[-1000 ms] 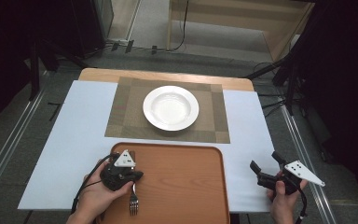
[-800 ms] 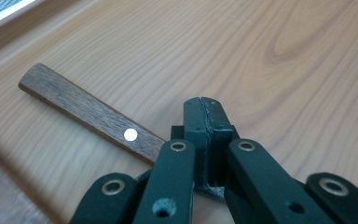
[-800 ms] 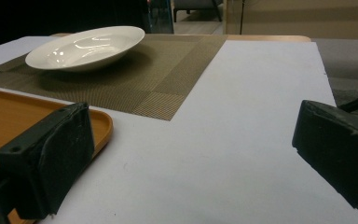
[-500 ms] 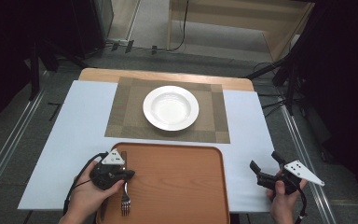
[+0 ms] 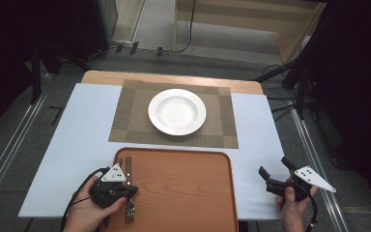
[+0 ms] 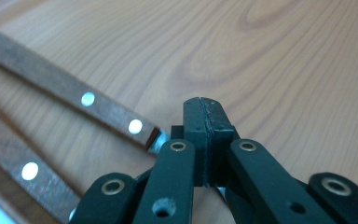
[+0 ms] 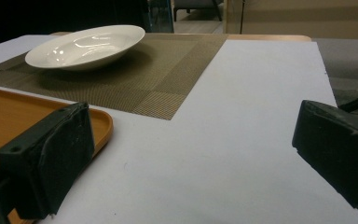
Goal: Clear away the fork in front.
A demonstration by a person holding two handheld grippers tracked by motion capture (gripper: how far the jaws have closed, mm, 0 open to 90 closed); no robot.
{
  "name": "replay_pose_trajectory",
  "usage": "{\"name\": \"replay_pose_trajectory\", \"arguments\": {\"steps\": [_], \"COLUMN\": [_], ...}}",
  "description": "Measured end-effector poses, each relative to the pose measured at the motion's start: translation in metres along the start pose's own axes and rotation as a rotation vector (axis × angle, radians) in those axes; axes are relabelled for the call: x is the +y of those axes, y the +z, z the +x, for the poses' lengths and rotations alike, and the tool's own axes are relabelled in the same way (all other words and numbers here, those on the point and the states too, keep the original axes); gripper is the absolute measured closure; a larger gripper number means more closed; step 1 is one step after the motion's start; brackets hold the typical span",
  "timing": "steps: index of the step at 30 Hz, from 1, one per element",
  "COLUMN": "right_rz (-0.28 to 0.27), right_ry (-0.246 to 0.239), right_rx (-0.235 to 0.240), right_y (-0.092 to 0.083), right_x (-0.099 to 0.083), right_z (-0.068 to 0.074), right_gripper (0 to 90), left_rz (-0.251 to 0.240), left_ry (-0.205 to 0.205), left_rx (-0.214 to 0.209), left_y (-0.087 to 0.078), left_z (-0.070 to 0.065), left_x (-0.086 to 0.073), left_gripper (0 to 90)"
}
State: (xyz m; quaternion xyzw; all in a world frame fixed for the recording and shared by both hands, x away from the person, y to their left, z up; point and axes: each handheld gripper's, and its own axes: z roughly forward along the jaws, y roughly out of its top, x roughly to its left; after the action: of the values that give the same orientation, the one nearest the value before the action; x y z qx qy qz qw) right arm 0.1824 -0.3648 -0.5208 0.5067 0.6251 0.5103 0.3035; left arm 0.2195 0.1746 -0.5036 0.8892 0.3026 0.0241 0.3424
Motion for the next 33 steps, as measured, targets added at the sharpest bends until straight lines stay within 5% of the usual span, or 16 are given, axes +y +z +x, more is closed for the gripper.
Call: {"name": "replay_pose_trajectory", "arguments": {"steps": [18, 27, 31, 33], "right_rz": [-0.001, 0.006, 0.006, 0.005], "right_ry": [-0.008, -0.036, -0.037, -0.038], "right_rx": [-0.001, -0.01, -0.012, -0.012], "right_y": [0.0, 0.002, 0.001, 0.001], "right_x": [0.0, 0.0, 0.0, -0.001], "right_z": [0.0, 0.005, 0.005, 0.005], "right_gripper": [0.0, 0.0, 0.0, 0.0], "left_rz": [-0.021, -0.132, -0.207, -0.233], "left_ry": [-0.019, -0.068, -0.114, -0.122], "left_rx": [-0.006, -0.025, -0.099, -0.092], "left_y": [-0.006, -0.011, -0.018, -0.021], "left_z": [0.006, 0.01, 0.013, 0.012], "left_x": [-0.003, 0.002, 0.009, 0.014], "left_gripper": [83.8, 64.6, 56.5, 49.2]}}
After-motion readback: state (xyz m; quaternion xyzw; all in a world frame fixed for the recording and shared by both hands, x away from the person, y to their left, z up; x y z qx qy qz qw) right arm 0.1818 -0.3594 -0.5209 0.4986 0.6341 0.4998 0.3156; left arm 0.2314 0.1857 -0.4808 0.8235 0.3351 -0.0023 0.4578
